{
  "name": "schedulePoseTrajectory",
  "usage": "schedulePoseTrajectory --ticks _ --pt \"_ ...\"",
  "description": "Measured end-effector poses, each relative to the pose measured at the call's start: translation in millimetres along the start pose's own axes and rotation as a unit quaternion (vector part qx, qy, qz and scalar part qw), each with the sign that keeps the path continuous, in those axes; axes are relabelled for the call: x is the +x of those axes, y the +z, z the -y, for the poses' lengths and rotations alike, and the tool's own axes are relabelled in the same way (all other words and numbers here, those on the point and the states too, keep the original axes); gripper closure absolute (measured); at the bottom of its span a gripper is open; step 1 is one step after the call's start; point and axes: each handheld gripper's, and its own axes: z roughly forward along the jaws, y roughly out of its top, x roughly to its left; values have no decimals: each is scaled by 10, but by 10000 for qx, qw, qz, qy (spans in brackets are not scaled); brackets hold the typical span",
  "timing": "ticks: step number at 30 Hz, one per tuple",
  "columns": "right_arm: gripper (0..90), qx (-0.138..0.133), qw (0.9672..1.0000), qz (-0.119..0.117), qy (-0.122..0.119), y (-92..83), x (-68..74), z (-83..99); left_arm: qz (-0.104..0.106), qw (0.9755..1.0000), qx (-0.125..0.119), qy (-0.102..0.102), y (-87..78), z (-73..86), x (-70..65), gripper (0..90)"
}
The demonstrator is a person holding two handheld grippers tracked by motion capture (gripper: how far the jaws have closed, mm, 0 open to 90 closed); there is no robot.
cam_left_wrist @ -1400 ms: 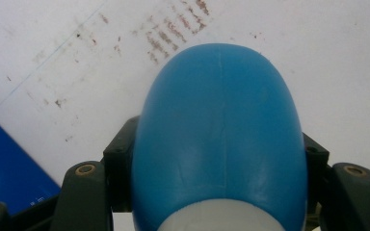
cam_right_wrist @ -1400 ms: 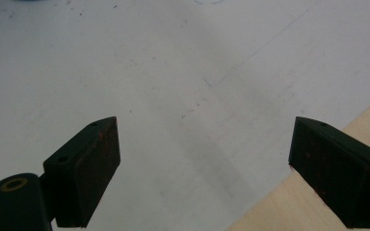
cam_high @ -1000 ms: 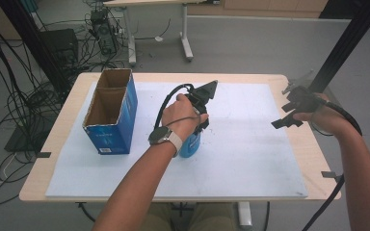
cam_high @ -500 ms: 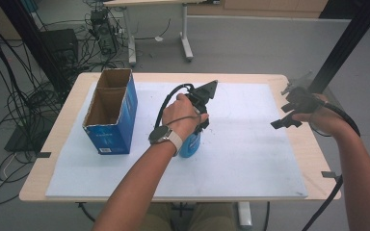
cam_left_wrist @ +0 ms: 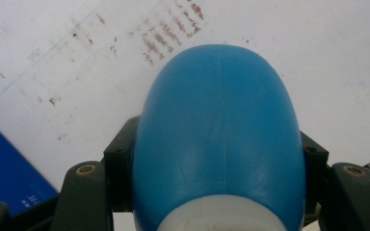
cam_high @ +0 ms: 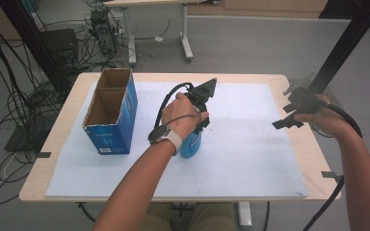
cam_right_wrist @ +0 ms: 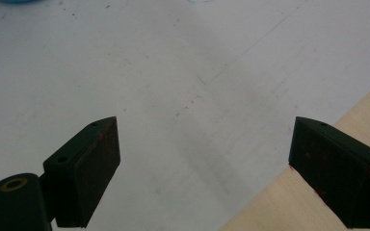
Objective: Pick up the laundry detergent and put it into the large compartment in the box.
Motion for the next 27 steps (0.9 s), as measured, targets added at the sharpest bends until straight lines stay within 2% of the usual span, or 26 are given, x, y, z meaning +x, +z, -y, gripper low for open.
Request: schedulePoseTrajectory --ticks 6,8,13,18,22,27 --pt "107 -10 10000 15 30 -13 6 26 -80 9999 19 -80 -121 21 -12 380" --pt "107 -25 10000 18 33 -19 9 33 -76 9997 -107 -218 -183 81 26 380" --pt "107 -35 10000 15 33 -10 29 30 -187 9992 -129 -339 -347 140 58 380" --pt "107 -37 10000 17 17 -8 46 23 -232 9981 -124 -565 -547 196 152 380" --pt "107 -33 10000 15 23 -11 49 28 -317 9977 -42 -594 -716 214 214 379" --pt "107 -42 10000 14 21 -7 48 15 -340 9964 -23 -776 -892 265 312 379"
